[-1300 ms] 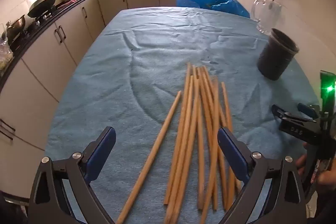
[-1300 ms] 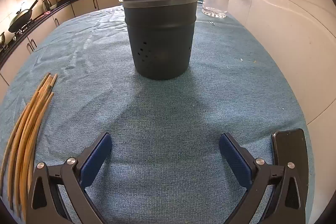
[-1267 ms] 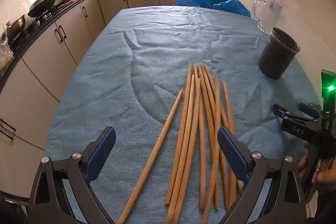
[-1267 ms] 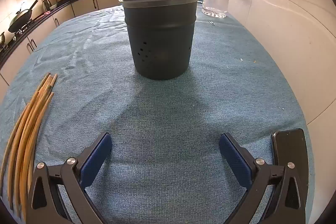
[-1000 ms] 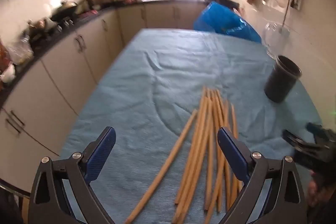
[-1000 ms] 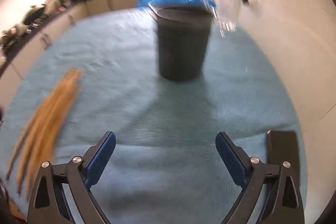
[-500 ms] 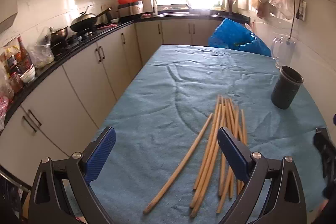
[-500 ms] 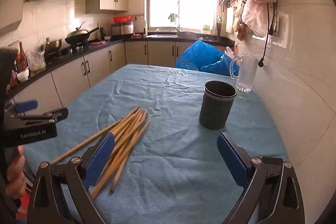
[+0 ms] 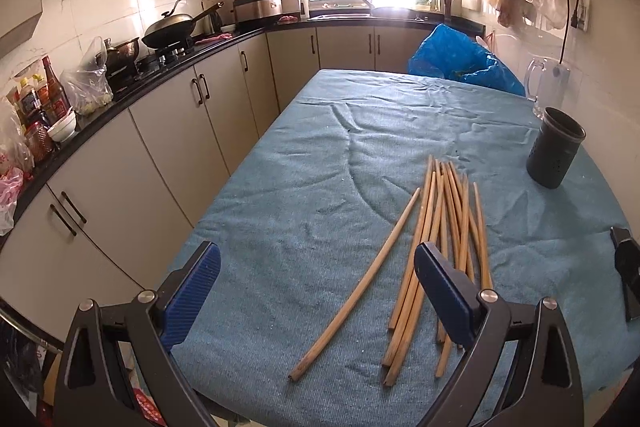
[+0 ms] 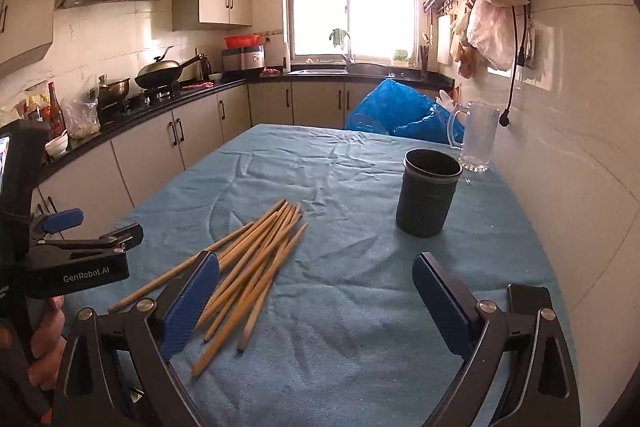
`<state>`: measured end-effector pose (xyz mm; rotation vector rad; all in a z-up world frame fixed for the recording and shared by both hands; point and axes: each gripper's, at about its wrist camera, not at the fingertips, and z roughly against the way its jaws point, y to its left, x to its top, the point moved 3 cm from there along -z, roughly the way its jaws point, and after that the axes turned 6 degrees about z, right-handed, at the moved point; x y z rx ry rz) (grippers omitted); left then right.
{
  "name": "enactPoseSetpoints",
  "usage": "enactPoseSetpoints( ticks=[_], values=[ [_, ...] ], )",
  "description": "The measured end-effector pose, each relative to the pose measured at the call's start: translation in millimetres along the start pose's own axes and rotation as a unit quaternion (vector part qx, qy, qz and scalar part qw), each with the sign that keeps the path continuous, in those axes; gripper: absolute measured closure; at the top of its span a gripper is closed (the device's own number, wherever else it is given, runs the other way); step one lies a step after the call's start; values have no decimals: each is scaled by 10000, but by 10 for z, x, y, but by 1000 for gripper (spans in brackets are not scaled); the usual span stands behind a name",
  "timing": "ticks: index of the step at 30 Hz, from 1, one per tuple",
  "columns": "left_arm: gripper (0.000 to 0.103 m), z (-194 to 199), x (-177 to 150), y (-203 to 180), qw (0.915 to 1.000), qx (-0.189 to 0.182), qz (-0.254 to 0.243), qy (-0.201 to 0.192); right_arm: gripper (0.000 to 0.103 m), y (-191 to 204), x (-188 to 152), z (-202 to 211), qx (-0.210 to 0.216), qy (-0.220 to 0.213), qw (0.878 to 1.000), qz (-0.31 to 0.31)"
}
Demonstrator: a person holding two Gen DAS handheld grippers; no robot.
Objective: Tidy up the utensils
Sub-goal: 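Move both tools over the pile of wooden chopsticks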
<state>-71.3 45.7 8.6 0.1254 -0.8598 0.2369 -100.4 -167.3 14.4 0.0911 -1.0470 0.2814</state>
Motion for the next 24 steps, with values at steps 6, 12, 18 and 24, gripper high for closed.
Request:
enactPoseSetpoints(
  ticks=[6,12,18,24],
  values=[
    [6,6,-23,-12,10000,28,-9,-2,4,-22,-21,43,-30,-27,10000,-19],
    [6,14,-44,-32,10000,42,-51,35,4,-31,-39,43,-3,0,10000,-54],
    [6,14,-33,-47,9999,78,-64,29,4,1,-36,35,12,17,10000,7],
    [6,-15,-42,-45,9999,92,-61,79,4,-14,-47,1,68,75,9999,-30]
  ],
)
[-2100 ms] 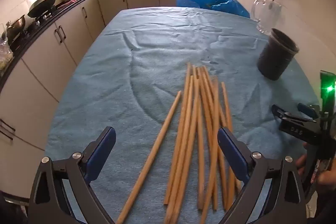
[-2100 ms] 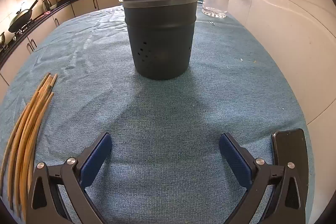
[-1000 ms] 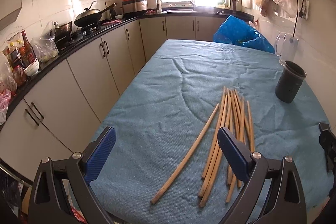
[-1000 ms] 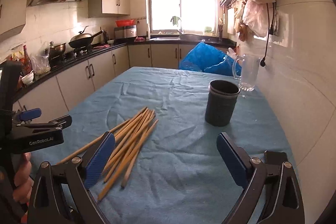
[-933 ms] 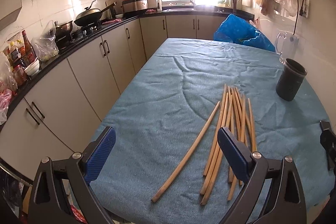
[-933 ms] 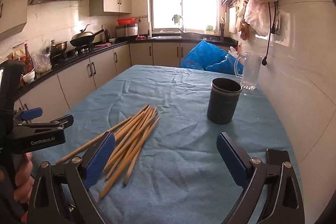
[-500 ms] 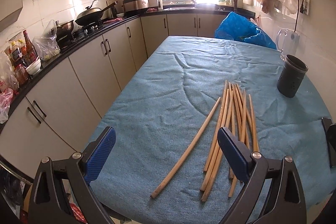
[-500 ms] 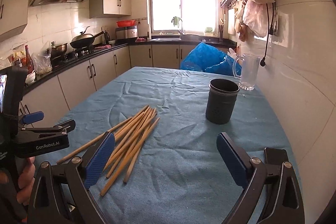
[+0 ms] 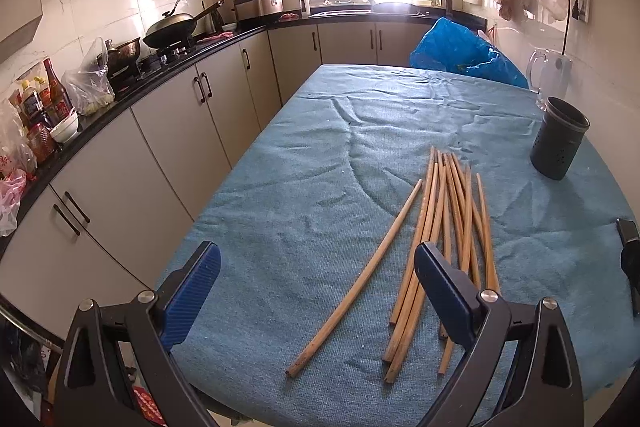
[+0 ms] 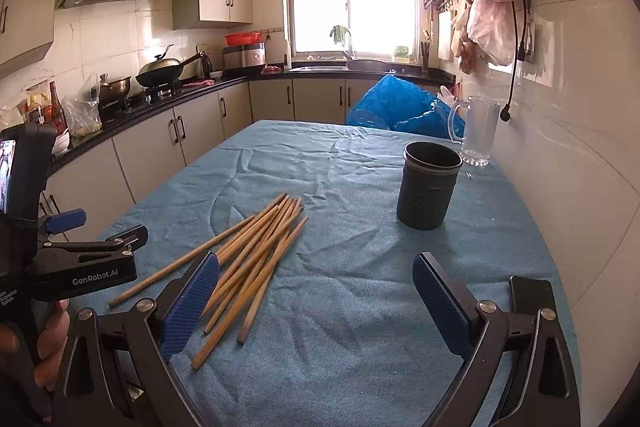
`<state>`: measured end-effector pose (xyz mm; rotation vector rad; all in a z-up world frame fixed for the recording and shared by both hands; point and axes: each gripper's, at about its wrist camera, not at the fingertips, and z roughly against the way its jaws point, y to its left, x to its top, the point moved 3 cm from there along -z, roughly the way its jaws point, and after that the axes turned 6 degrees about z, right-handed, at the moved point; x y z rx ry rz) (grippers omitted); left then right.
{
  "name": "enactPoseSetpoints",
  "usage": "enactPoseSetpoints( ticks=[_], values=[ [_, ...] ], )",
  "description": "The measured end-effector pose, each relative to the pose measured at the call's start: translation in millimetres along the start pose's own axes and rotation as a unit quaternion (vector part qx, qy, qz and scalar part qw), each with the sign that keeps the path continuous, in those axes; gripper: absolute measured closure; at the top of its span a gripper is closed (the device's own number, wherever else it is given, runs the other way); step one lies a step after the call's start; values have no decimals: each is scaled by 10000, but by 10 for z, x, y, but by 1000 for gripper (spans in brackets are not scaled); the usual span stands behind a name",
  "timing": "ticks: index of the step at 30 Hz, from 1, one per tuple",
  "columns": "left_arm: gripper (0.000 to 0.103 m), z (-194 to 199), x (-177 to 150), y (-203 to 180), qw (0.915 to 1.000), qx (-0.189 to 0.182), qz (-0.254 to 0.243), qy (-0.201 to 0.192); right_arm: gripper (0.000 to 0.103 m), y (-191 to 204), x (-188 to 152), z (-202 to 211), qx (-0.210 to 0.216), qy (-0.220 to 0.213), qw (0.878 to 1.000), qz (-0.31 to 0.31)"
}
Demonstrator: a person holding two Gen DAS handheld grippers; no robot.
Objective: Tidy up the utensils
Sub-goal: 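Move both tools over the pile of wooden chopsticks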
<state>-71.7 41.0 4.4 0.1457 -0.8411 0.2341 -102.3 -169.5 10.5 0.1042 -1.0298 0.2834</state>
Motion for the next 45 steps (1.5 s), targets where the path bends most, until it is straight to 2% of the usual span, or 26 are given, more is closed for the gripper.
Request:
enactPoseSetpoints(
  ticks=[31,41,45],
  values=[
    [6,-227,-97,-66,9997,37,-57,221,4,-23,-55,-148,178,257,9994,-113],
    [6,-271,-99,-52,9996,14,-102,279,10,-99,-57,-235,274,389,9986,-240],
    [6,-337,-52,-41,9984,-208,-244,465,13,-163,-38,-271,205,410,9987,-229]
  ],
)
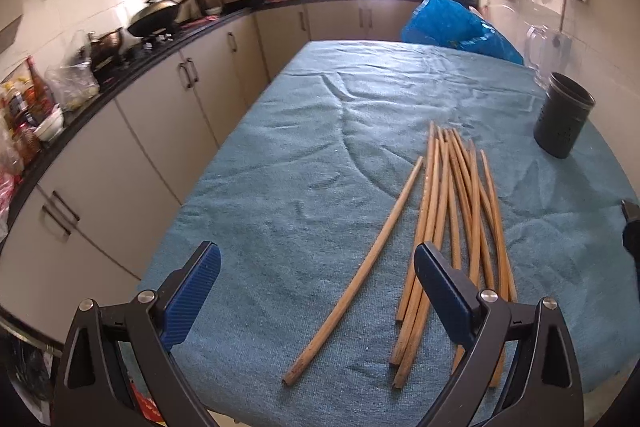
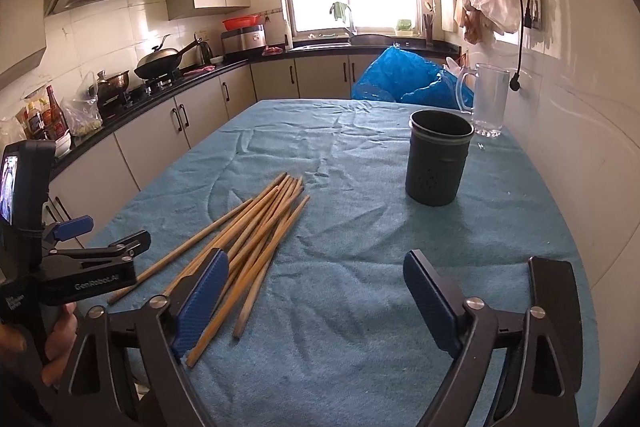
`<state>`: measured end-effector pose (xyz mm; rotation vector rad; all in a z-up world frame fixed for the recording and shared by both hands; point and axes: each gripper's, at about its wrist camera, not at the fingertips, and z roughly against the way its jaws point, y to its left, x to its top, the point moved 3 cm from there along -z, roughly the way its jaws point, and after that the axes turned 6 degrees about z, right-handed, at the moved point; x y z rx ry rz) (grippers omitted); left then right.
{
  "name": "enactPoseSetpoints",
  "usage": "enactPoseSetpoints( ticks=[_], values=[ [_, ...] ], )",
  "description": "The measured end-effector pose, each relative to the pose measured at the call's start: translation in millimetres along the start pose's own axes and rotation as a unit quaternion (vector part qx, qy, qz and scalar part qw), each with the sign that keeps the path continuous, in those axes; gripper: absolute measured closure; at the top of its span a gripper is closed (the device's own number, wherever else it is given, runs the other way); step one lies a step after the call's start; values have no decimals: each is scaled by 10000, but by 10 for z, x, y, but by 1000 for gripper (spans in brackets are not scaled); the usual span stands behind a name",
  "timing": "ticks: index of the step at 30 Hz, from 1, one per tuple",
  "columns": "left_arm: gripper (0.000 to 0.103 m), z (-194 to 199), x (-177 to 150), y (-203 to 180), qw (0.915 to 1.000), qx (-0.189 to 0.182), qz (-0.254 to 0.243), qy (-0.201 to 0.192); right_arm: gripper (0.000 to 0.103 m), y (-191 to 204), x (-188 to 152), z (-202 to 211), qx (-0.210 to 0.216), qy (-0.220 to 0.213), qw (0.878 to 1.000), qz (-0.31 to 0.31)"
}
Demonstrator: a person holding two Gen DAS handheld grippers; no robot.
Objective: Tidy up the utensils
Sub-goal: 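Move both tools over the pile of wooden chopsticks, then lower the right gripper onto the chopsticks and close on one chopstick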
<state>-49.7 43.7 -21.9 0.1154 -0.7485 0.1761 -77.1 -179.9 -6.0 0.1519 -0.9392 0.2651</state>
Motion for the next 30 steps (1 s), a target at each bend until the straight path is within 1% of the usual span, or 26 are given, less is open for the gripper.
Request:
enactPoseSetpoints(
  ticks=[3,5,7,10,12,13,15,16,18,19,20,21,23,25,26,28,29,30],
  values=[
    [6,-100,82,-48,9985,-402,-206,324,14,-94,4,-10,-52,13,9999,-112],
    [6,-203,156,-118,9965,-533,-375,529,14,-156,2,-22,-109,36,9998,-185],
    [6,-279,210,-252,9931,-768,-612,647,14,-211,-4,-22,-145,43,9995,-265],
    [6,-413,272,-516,9895,-794,-1031,623,14,-260,-3,-31,-212,72,9993,-296],
    [7,-540,325,-629,9892,-650,-1155,628,14,-298,6,-45,-171,121,9992,-342],
    [10,-634,357,-697,9876,-639,-1242,711,14,-311,12,-45,-146,134,9992,-356],
    [10,-767,395,-807,9833,-751,-1401,886,14,-337,31,-52,-184,145,9991,-344],
    [10,-848,418,-874,9817,-725,-1520,895,14,-348,39,-55,-199,143,9991,-333],
    [10,-992,451,-917,9816,-456,-1617,912,14,-382,68,-75,-232,154,9990,-344],
    [10,-1092,482,-915,9814,-431,-1599,970,14,-395,86,-89,-222,173,9990,-352],
    [10,-1127,521,-882,9831,-465,-1491,955,14,-409,108,-111,-170,200,9989,-377],
    [11,-1166,568,-842,9846,-385,-1399,971,14,-423,132,-138,-104,233,9988,-422],
    [11,-1271,655,-708,9875,-45,-1213,1005,14,-426,176,-194,-4,288,9986,-448],
    [11,-1390,693,-542,9885,198,-977,1133,14,-425,251,-285,161,389,9979,-490],
    [11,-1404,709,-473,9895,146,-875,1144,14,-415,307,-363,258,491,9971,-520],
    [11,-1425,742,-332,9902,324,-761,1130,14,-387,387,-529,418,685,9952,-557],
    [12,-1408,759,-282,9909,299,-677,1125,20,-384,415,-595,456,737,9944,-609],
    [12,-1379,777,-240,9918,189,-596,1116,29,-361,466,-735,611,907,9917,-669]
  ],
)
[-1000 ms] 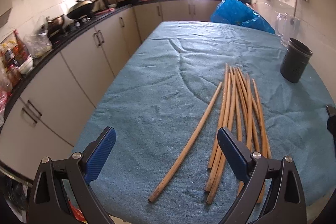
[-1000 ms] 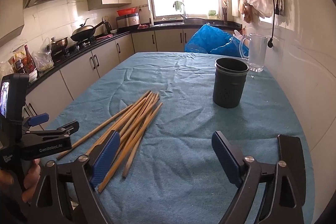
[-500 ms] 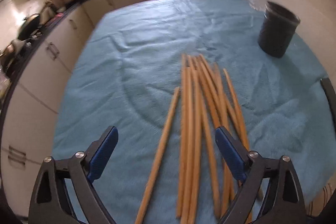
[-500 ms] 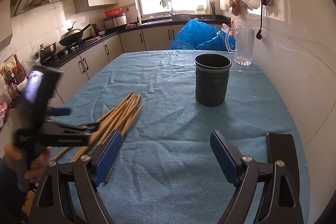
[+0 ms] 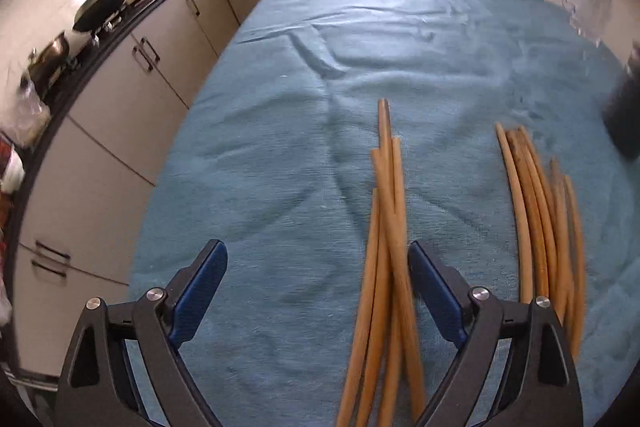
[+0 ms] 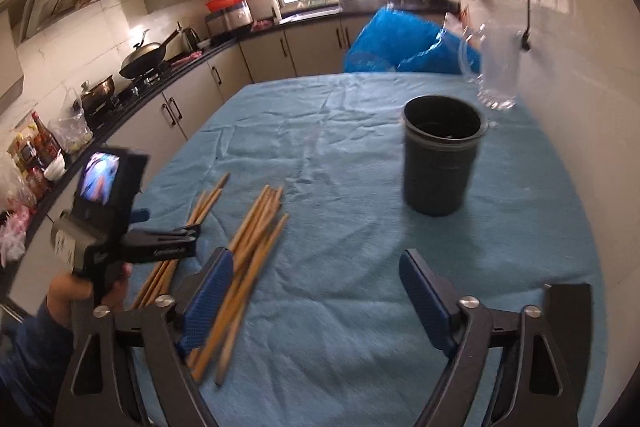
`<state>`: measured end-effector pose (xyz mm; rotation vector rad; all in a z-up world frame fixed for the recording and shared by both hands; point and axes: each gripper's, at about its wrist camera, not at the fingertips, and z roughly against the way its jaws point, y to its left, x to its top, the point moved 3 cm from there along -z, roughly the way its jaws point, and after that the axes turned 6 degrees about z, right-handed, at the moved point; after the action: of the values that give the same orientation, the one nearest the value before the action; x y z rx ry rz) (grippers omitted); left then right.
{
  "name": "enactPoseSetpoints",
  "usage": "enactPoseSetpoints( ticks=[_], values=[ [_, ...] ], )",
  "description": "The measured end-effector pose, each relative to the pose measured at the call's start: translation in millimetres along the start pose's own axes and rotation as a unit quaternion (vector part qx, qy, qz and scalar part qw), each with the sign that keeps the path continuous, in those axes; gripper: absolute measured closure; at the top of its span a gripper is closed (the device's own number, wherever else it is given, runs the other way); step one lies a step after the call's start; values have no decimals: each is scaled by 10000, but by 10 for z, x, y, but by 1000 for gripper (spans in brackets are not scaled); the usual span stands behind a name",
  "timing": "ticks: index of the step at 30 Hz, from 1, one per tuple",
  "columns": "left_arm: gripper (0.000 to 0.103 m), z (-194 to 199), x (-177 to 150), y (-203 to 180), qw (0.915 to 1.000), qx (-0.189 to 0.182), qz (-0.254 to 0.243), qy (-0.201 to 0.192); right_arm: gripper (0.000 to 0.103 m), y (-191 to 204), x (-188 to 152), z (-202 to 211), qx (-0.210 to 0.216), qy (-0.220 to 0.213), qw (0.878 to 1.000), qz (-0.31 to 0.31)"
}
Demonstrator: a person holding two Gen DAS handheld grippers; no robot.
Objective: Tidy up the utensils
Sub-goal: 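Lower the right gripper onto the chopsticks and close on one chopstick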
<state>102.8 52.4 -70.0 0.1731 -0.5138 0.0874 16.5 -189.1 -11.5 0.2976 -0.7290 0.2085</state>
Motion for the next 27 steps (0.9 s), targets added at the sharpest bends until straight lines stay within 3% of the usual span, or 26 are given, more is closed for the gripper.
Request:
enactPoseSetpoints(
  ticks=[1,2,3,8,10,12,16,20,21,23,27],
  values=[
    [12,57,15,37,9998,-167,51,-67,33,20,57,-127,157,171,9997,-33],
    [12,94,35,59,9997,-207,74,-136,48,28,108,-244,248,317,9991,-128],
    [12,131,61,86,9995,-198,98,-213,56,43,152,-370,349,451,9981,-222],
    [12,164,113,185,9989,-335,246,-204,65,177,295,-907,973,1139,9869,-592],
    [12,148,115,240,9988,-356,264,-187,70,216,308,-1051,1031,1323,9830,-751],
    [13,103,124,293,9981,-505,322,-115,71,248,320,-1158,979,1403,9824,-747],
    [26,41,113,375,9951,-841,490,186,71,230,321,-1354,881,1659,9780,-903],
    [27,-9,143,391,9920,-1056,585,366,75,237,301,-1526,674,1880,9757,-907],
    [28,-6,153,385,9914,-1108,586,377,85,233,298,-1540,587,1850,9771,-868],
    [29,28,171,365,9907,-1173,574,372,91,205,282,-1524,702,1821,9761,-960],
    [39,67,216,274,9903,-1247,470,392,93,87,298,-1328,738,1513,9803,-1033]
  ],
)
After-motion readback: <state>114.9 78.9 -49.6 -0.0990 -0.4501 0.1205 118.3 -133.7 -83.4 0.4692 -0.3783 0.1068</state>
